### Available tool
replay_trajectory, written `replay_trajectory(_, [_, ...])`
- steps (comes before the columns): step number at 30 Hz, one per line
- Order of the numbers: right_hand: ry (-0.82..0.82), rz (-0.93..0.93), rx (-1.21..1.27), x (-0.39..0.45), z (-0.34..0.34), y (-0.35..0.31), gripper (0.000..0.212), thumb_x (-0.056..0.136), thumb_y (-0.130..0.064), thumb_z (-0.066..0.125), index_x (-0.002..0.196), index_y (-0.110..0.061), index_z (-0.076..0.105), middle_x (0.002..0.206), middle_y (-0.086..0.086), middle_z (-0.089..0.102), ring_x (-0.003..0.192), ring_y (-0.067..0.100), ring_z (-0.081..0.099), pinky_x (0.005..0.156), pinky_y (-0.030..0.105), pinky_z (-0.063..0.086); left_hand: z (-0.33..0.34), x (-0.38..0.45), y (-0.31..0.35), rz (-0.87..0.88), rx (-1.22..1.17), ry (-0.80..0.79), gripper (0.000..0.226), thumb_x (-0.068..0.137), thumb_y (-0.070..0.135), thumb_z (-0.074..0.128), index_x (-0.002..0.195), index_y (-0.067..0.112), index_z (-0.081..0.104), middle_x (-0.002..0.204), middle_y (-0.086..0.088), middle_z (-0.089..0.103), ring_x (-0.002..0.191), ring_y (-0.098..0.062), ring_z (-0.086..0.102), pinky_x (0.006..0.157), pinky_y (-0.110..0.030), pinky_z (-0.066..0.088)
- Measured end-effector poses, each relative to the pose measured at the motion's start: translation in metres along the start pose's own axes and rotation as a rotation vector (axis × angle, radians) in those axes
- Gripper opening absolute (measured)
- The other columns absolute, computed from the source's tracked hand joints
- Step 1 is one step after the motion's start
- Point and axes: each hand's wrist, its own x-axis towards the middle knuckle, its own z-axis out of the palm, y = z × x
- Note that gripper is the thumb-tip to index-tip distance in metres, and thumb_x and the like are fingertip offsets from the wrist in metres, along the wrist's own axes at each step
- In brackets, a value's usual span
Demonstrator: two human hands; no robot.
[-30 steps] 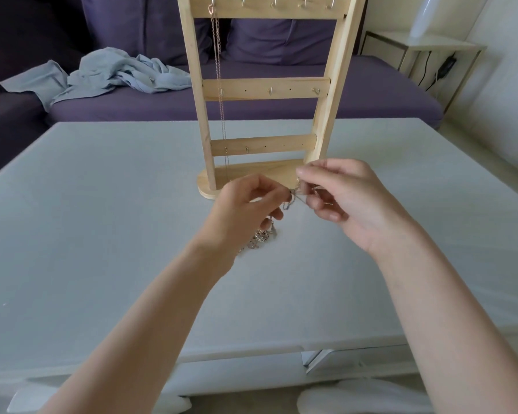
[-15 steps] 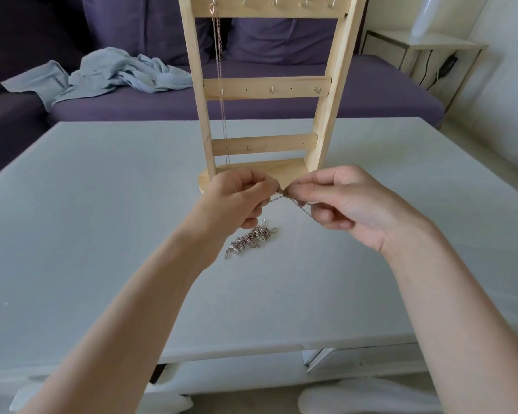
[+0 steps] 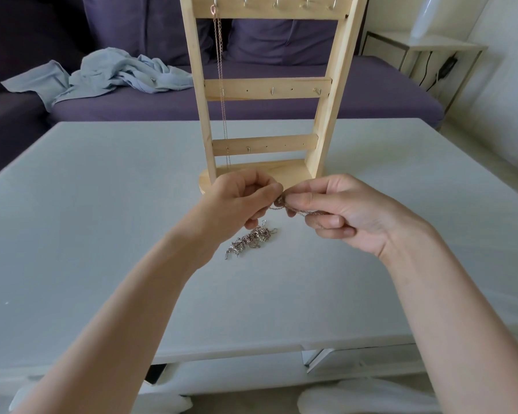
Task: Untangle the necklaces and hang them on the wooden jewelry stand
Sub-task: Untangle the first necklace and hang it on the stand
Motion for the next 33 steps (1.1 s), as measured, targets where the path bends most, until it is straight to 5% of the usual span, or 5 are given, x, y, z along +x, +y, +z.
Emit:
replay_trajectory(6, [-0.008, 0.031, 0.037, 0.002, 0.002, 0.002, 0.017, 0.086, -0.006, 0.056, 0.070, -0.010, 0.061, 0.065, 0.000, 0.051, 0.037, 0.004, 0.030, 0.032, 0.013, 0.014, 0.000, 0.001, 0.001, 0.039, 0.049, -0.036, 0.021, 0.097, 0.014, 0.049, 0.078, 0.011, 0.058, 0.056, 0.010, 0.050, 0.054, -0.006, 0.042, 0.054, -0.017, 0.038])
replay_trajectory(12, [-0.017, 0.074, 0.035, 0.006, 0.003, 0.002, 0.016, 0.088, -0.005, 0.046, 0.074, -0.005, 0.054, 0.066, 0.004, 0.054, 0.043, 0.009, 0.038, 0.033, 0.016, 0.015, 0.000, -0.002, 0.001, -0.136, -0.080, -0.190, 0.024, 0.096, 0.022, 0.047, 0.082, 0.010, 0.063, 0.065, 0.009, 0.061, 0.062, -0.006, 0.055, 0.058, -0.017, 0.046])
replay_trajectory(19, [0.043, 0.021, -0.033, 0.009, 0.007, 0.002, 0.006, 0.090, -0.006, 0.047, 0.094, -0.005, 0.051, 0.070, 0.007, 0.045, 0.041, 0.008, 0.035, 0.032, 0.016, 0.016, 0.000, -0.003, 0.003, -0.227, -0.207, -0.187, 0.026, 0.097, 0.021, 0.046, 0.083, 0.009, 0.063, 0.069, 0.004, 0.064, 0.061, -0.006, 0.062, 0.055, -0.015, 0.048])
replay_trajectory(26, [0.122, 0.032, 0.018, 0.006, 0.004, 0.001, 0.027, 0.090, -0.004, 0.050, 0.063, -0.007, 0.046, 0.052, 0.001, 0.051, 0.041, 0.010, 0.038, 0.032, 0.016, 0.016, -0.005, -0.007, 0.006, -0.154, -0.231, -0.233, 0.025, 0.097, 0.020, 0.043, 0.082, 0.015, 0.062, 0.093, 0.002, 0.074, 0.093, -0.014, 0.069, 0.066, -0.017, 0.051])
replay_trajectory(33, [0.281, -0.117, -0.216, 0.006, 0.013, -0.002, 0.022, 0.089, -0.003, 0.050, 0.067, -0.004, 0.053, 0.067, 0.007, 0.054, 0.060, 0.012, 0.053, 0.036, 0.018, 0.032, -0.007, -0.003, 0.001, -0.114, -0.184, -0.216, 0.023, 0.098, 0.021, 0.041, 0.099, 0.007, 0.059, 0.102, -0.002, 0.072, 0.089, -0.011, 0.067, 0.069, -0.020, 0.050])
